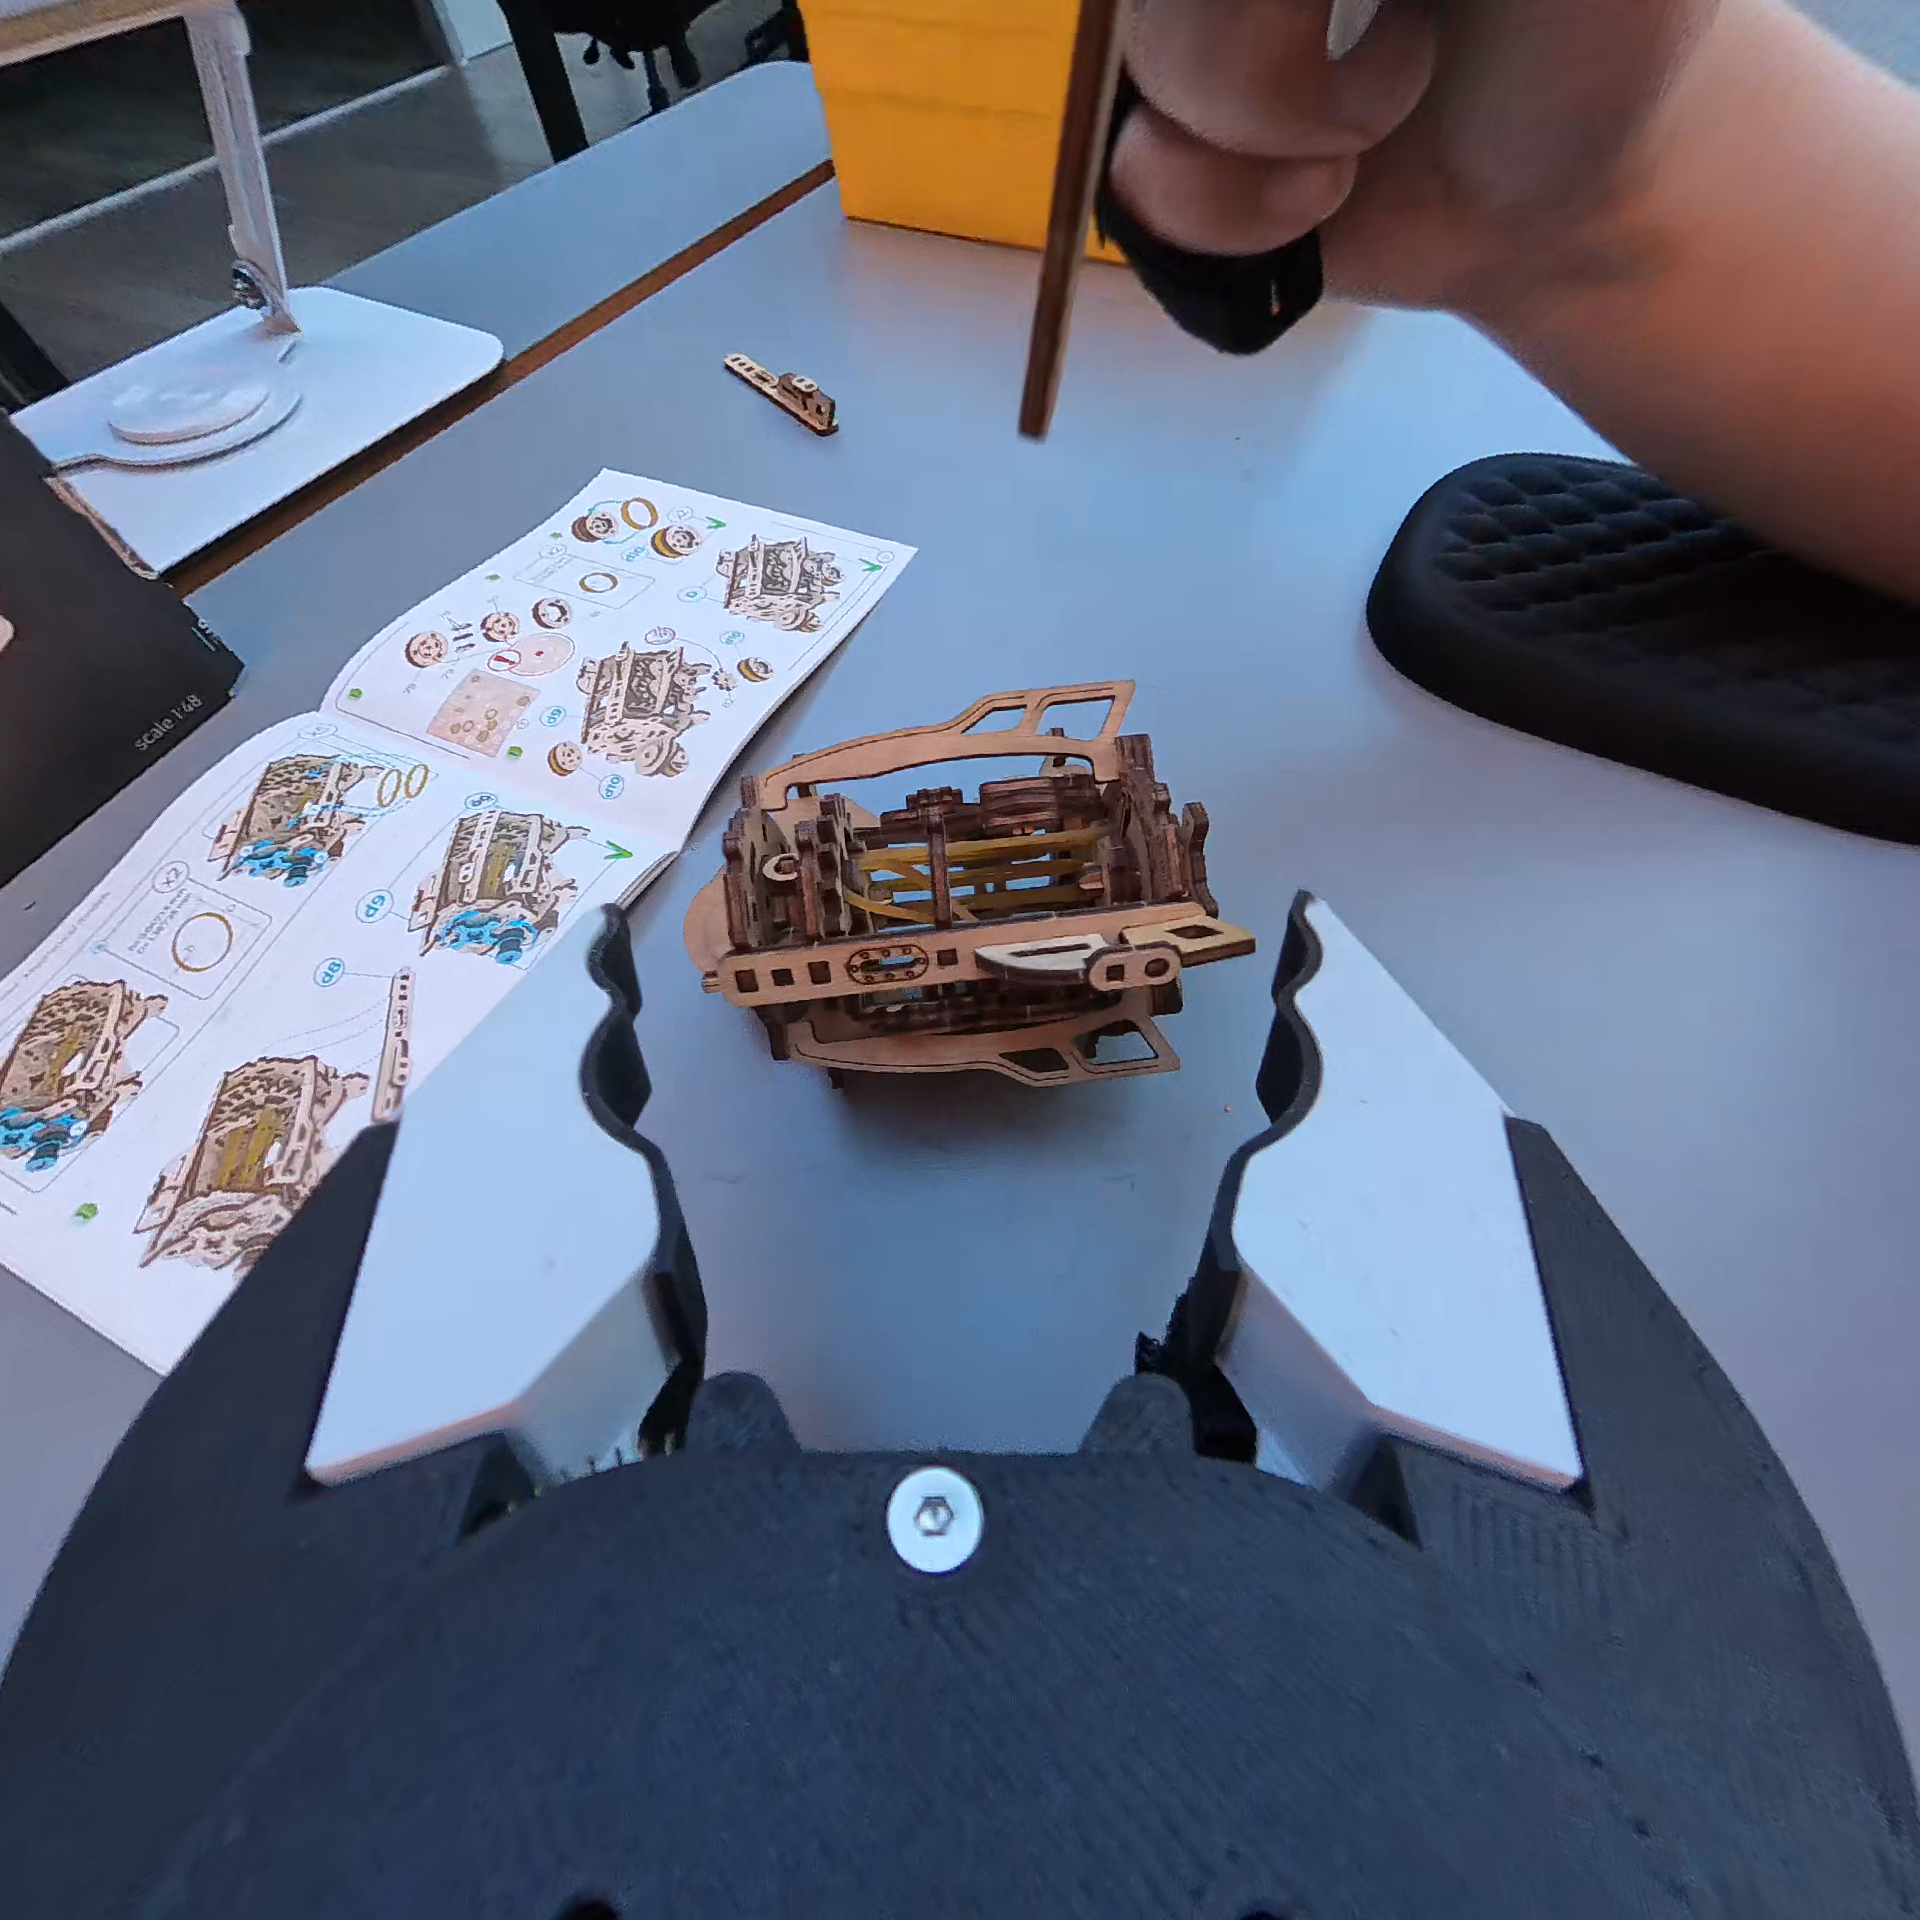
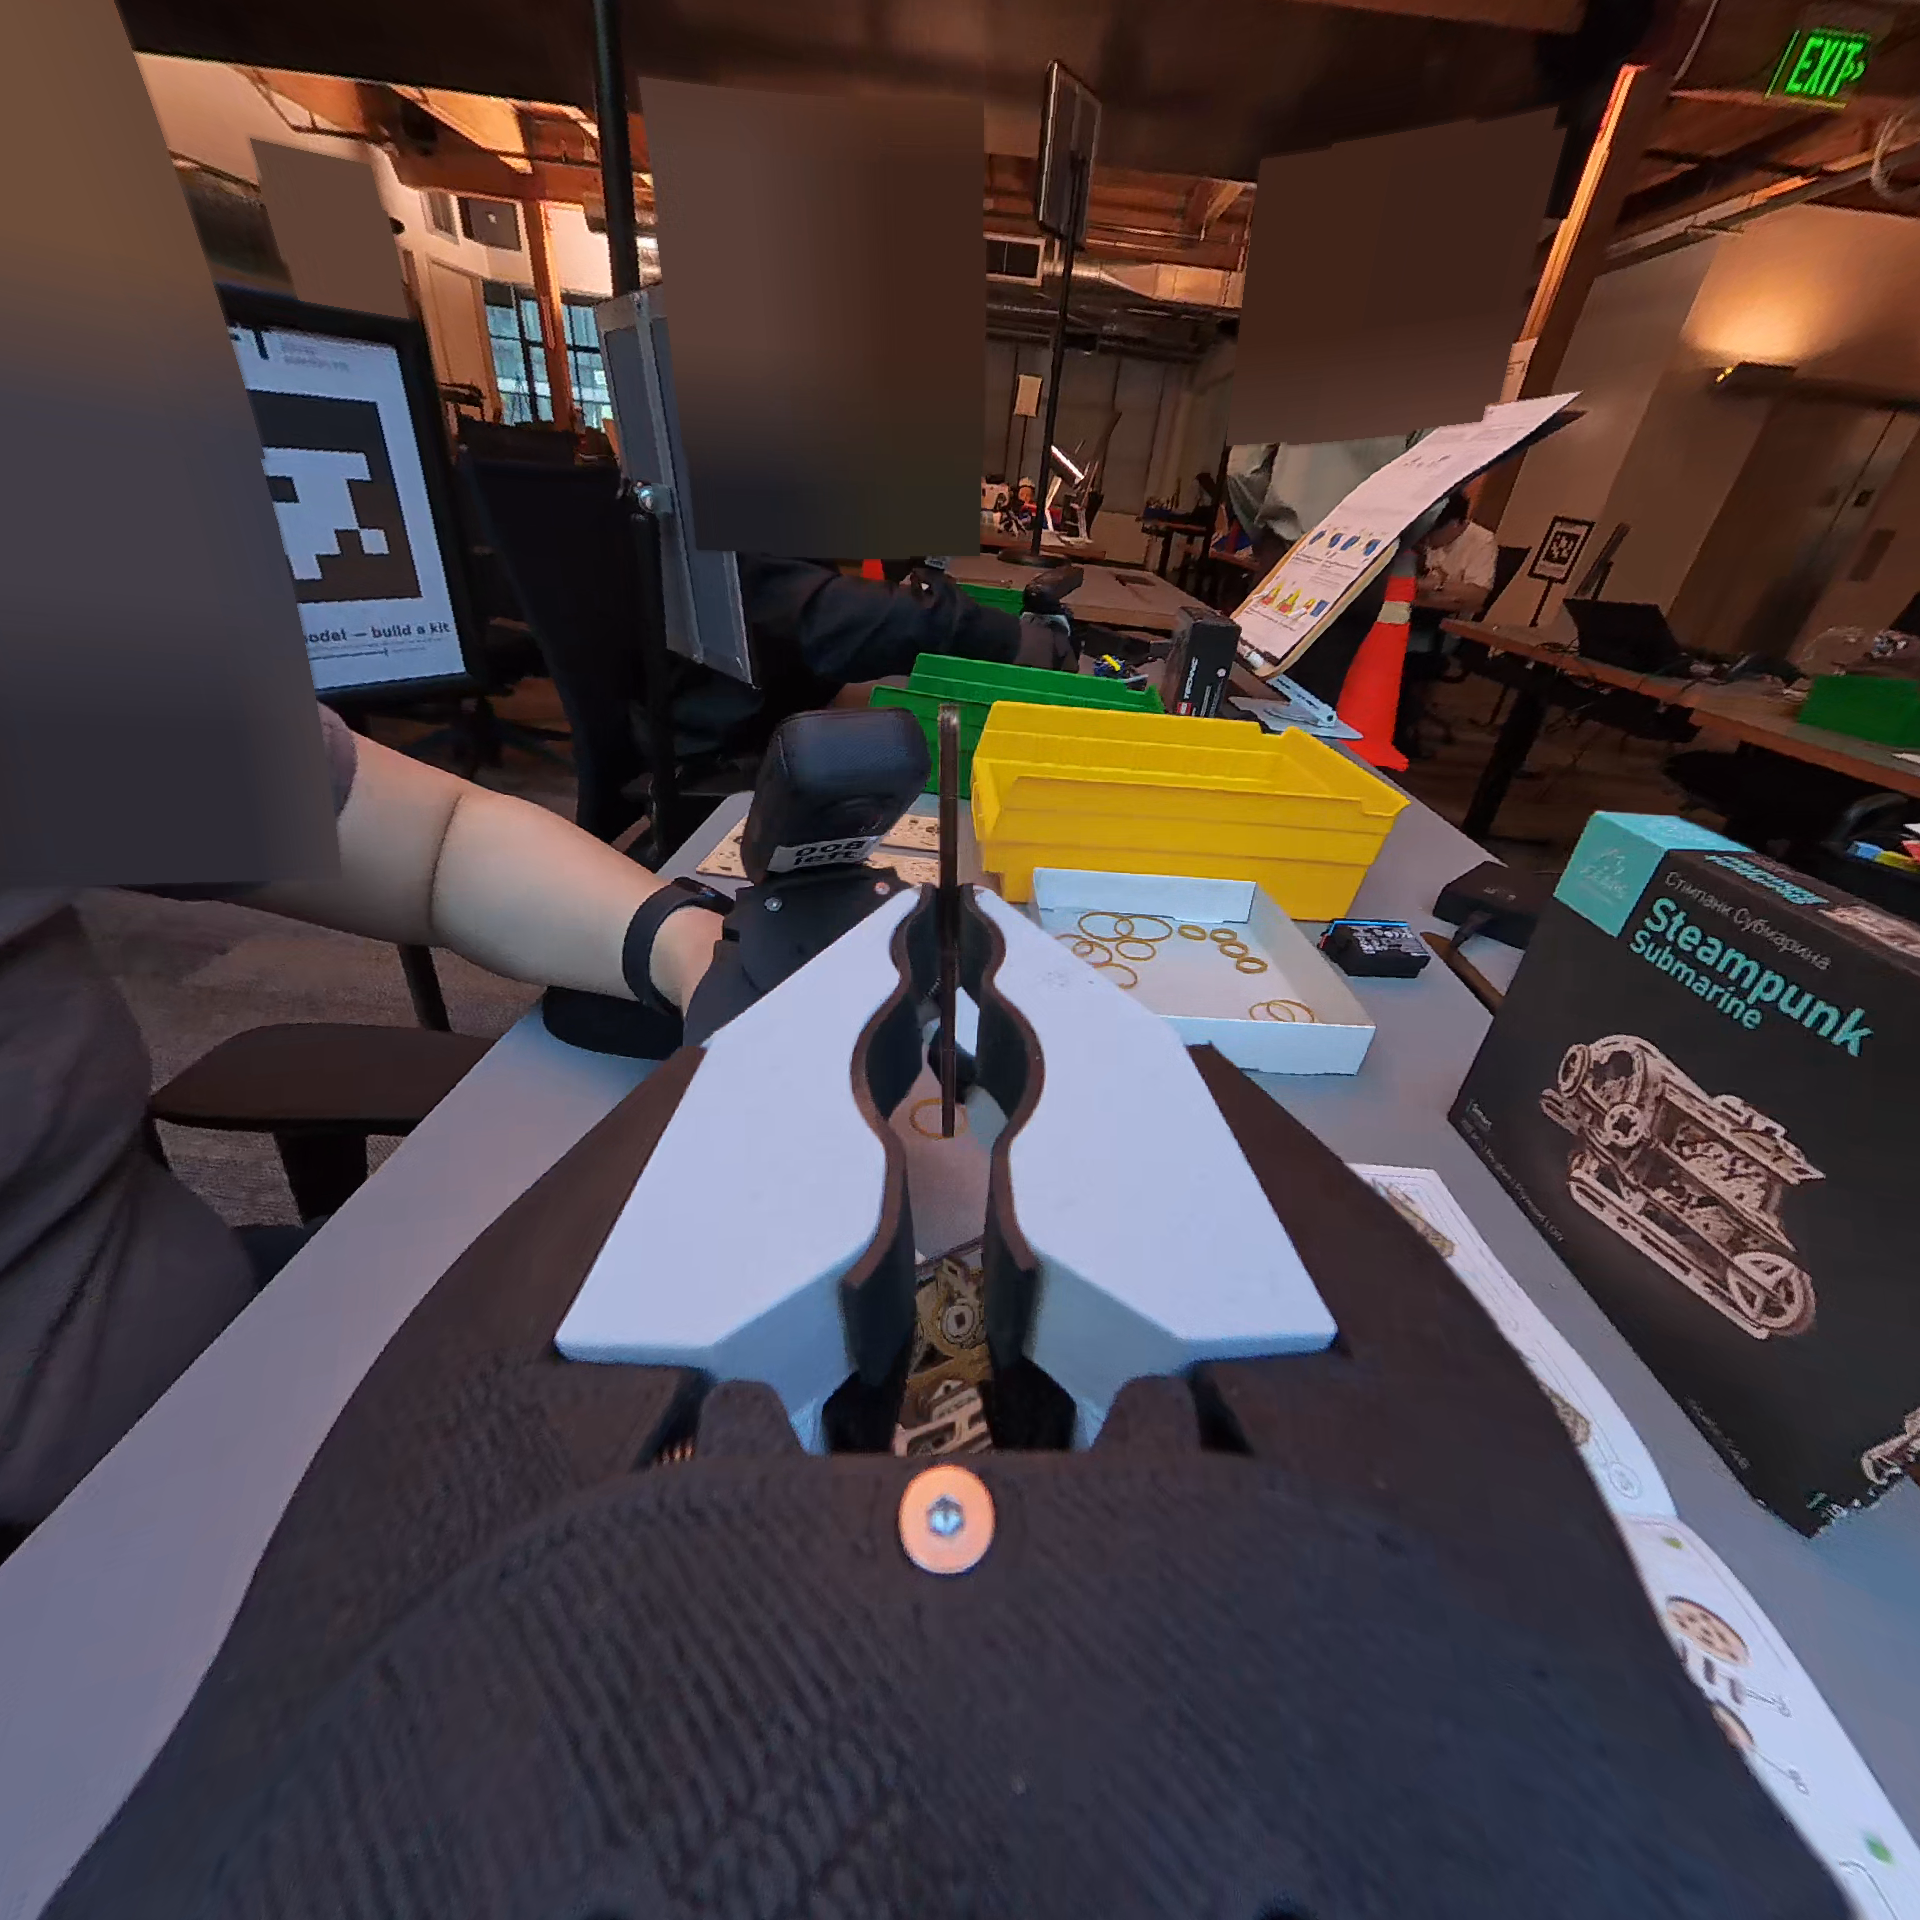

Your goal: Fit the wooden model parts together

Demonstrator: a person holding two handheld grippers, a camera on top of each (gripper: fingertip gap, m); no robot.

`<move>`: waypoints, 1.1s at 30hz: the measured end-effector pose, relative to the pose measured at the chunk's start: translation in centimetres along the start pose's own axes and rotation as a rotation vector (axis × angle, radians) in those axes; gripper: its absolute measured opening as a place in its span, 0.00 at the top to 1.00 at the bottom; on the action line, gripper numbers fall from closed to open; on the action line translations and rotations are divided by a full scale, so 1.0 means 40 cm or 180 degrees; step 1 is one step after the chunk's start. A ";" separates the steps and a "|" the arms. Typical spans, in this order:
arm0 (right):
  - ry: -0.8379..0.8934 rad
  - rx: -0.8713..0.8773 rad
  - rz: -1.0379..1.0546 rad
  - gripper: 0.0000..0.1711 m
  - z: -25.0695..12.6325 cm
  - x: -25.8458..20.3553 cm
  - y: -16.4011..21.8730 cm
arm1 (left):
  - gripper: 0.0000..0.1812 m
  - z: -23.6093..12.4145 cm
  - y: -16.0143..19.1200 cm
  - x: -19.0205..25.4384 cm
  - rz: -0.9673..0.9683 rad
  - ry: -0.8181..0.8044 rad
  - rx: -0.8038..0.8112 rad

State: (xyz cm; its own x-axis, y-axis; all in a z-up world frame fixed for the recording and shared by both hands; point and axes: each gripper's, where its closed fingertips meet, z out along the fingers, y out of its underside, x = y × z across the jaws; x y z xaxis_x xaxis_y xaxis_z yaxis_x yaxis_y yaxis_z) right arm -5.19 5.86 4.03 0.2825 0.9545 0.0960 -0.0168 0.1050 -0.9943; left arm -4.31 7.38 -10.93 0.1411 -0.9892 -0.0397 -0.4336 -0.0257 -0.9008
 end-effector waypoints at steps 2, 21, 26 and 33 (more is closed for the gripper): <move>0.0044 -0.0108 0.0013 1.00 0.013 0.012 0.033 | 0.36 -0.007 -0.004 -0.002 0.0011 0.0037 0.0062; 0.0107 -0.0211 -0.0145 1.00 0.049 0.039 0.153 | 0.41 0.020 0.015 0.019 0.0350 0.0389 0.0010; 0.0027 -0.0349 -0.0325 1.00 0.060 0.014 0.168 | 0.41 0.022 0.011 0.020 0.0411 0.0497 0.0061; 0.0023 -0.0473 -0.0395 1.00 0.065 0.009 0.183 | 0.41 0.021 0.010 0.020 0.0433 0.0520 0.0127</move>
State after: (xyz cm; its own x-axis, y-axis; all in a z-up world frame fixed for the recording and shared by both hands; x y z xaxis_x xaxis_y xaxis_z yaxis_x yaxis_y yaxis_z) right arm -7.70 7.70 -3.08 0.2806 0.9346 0.2184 0.1601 0.1788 -0.9708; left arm -3.60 6.69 -11.68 -0.0639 -0.9935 -0.0942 -0.4027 0.1121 -0.9084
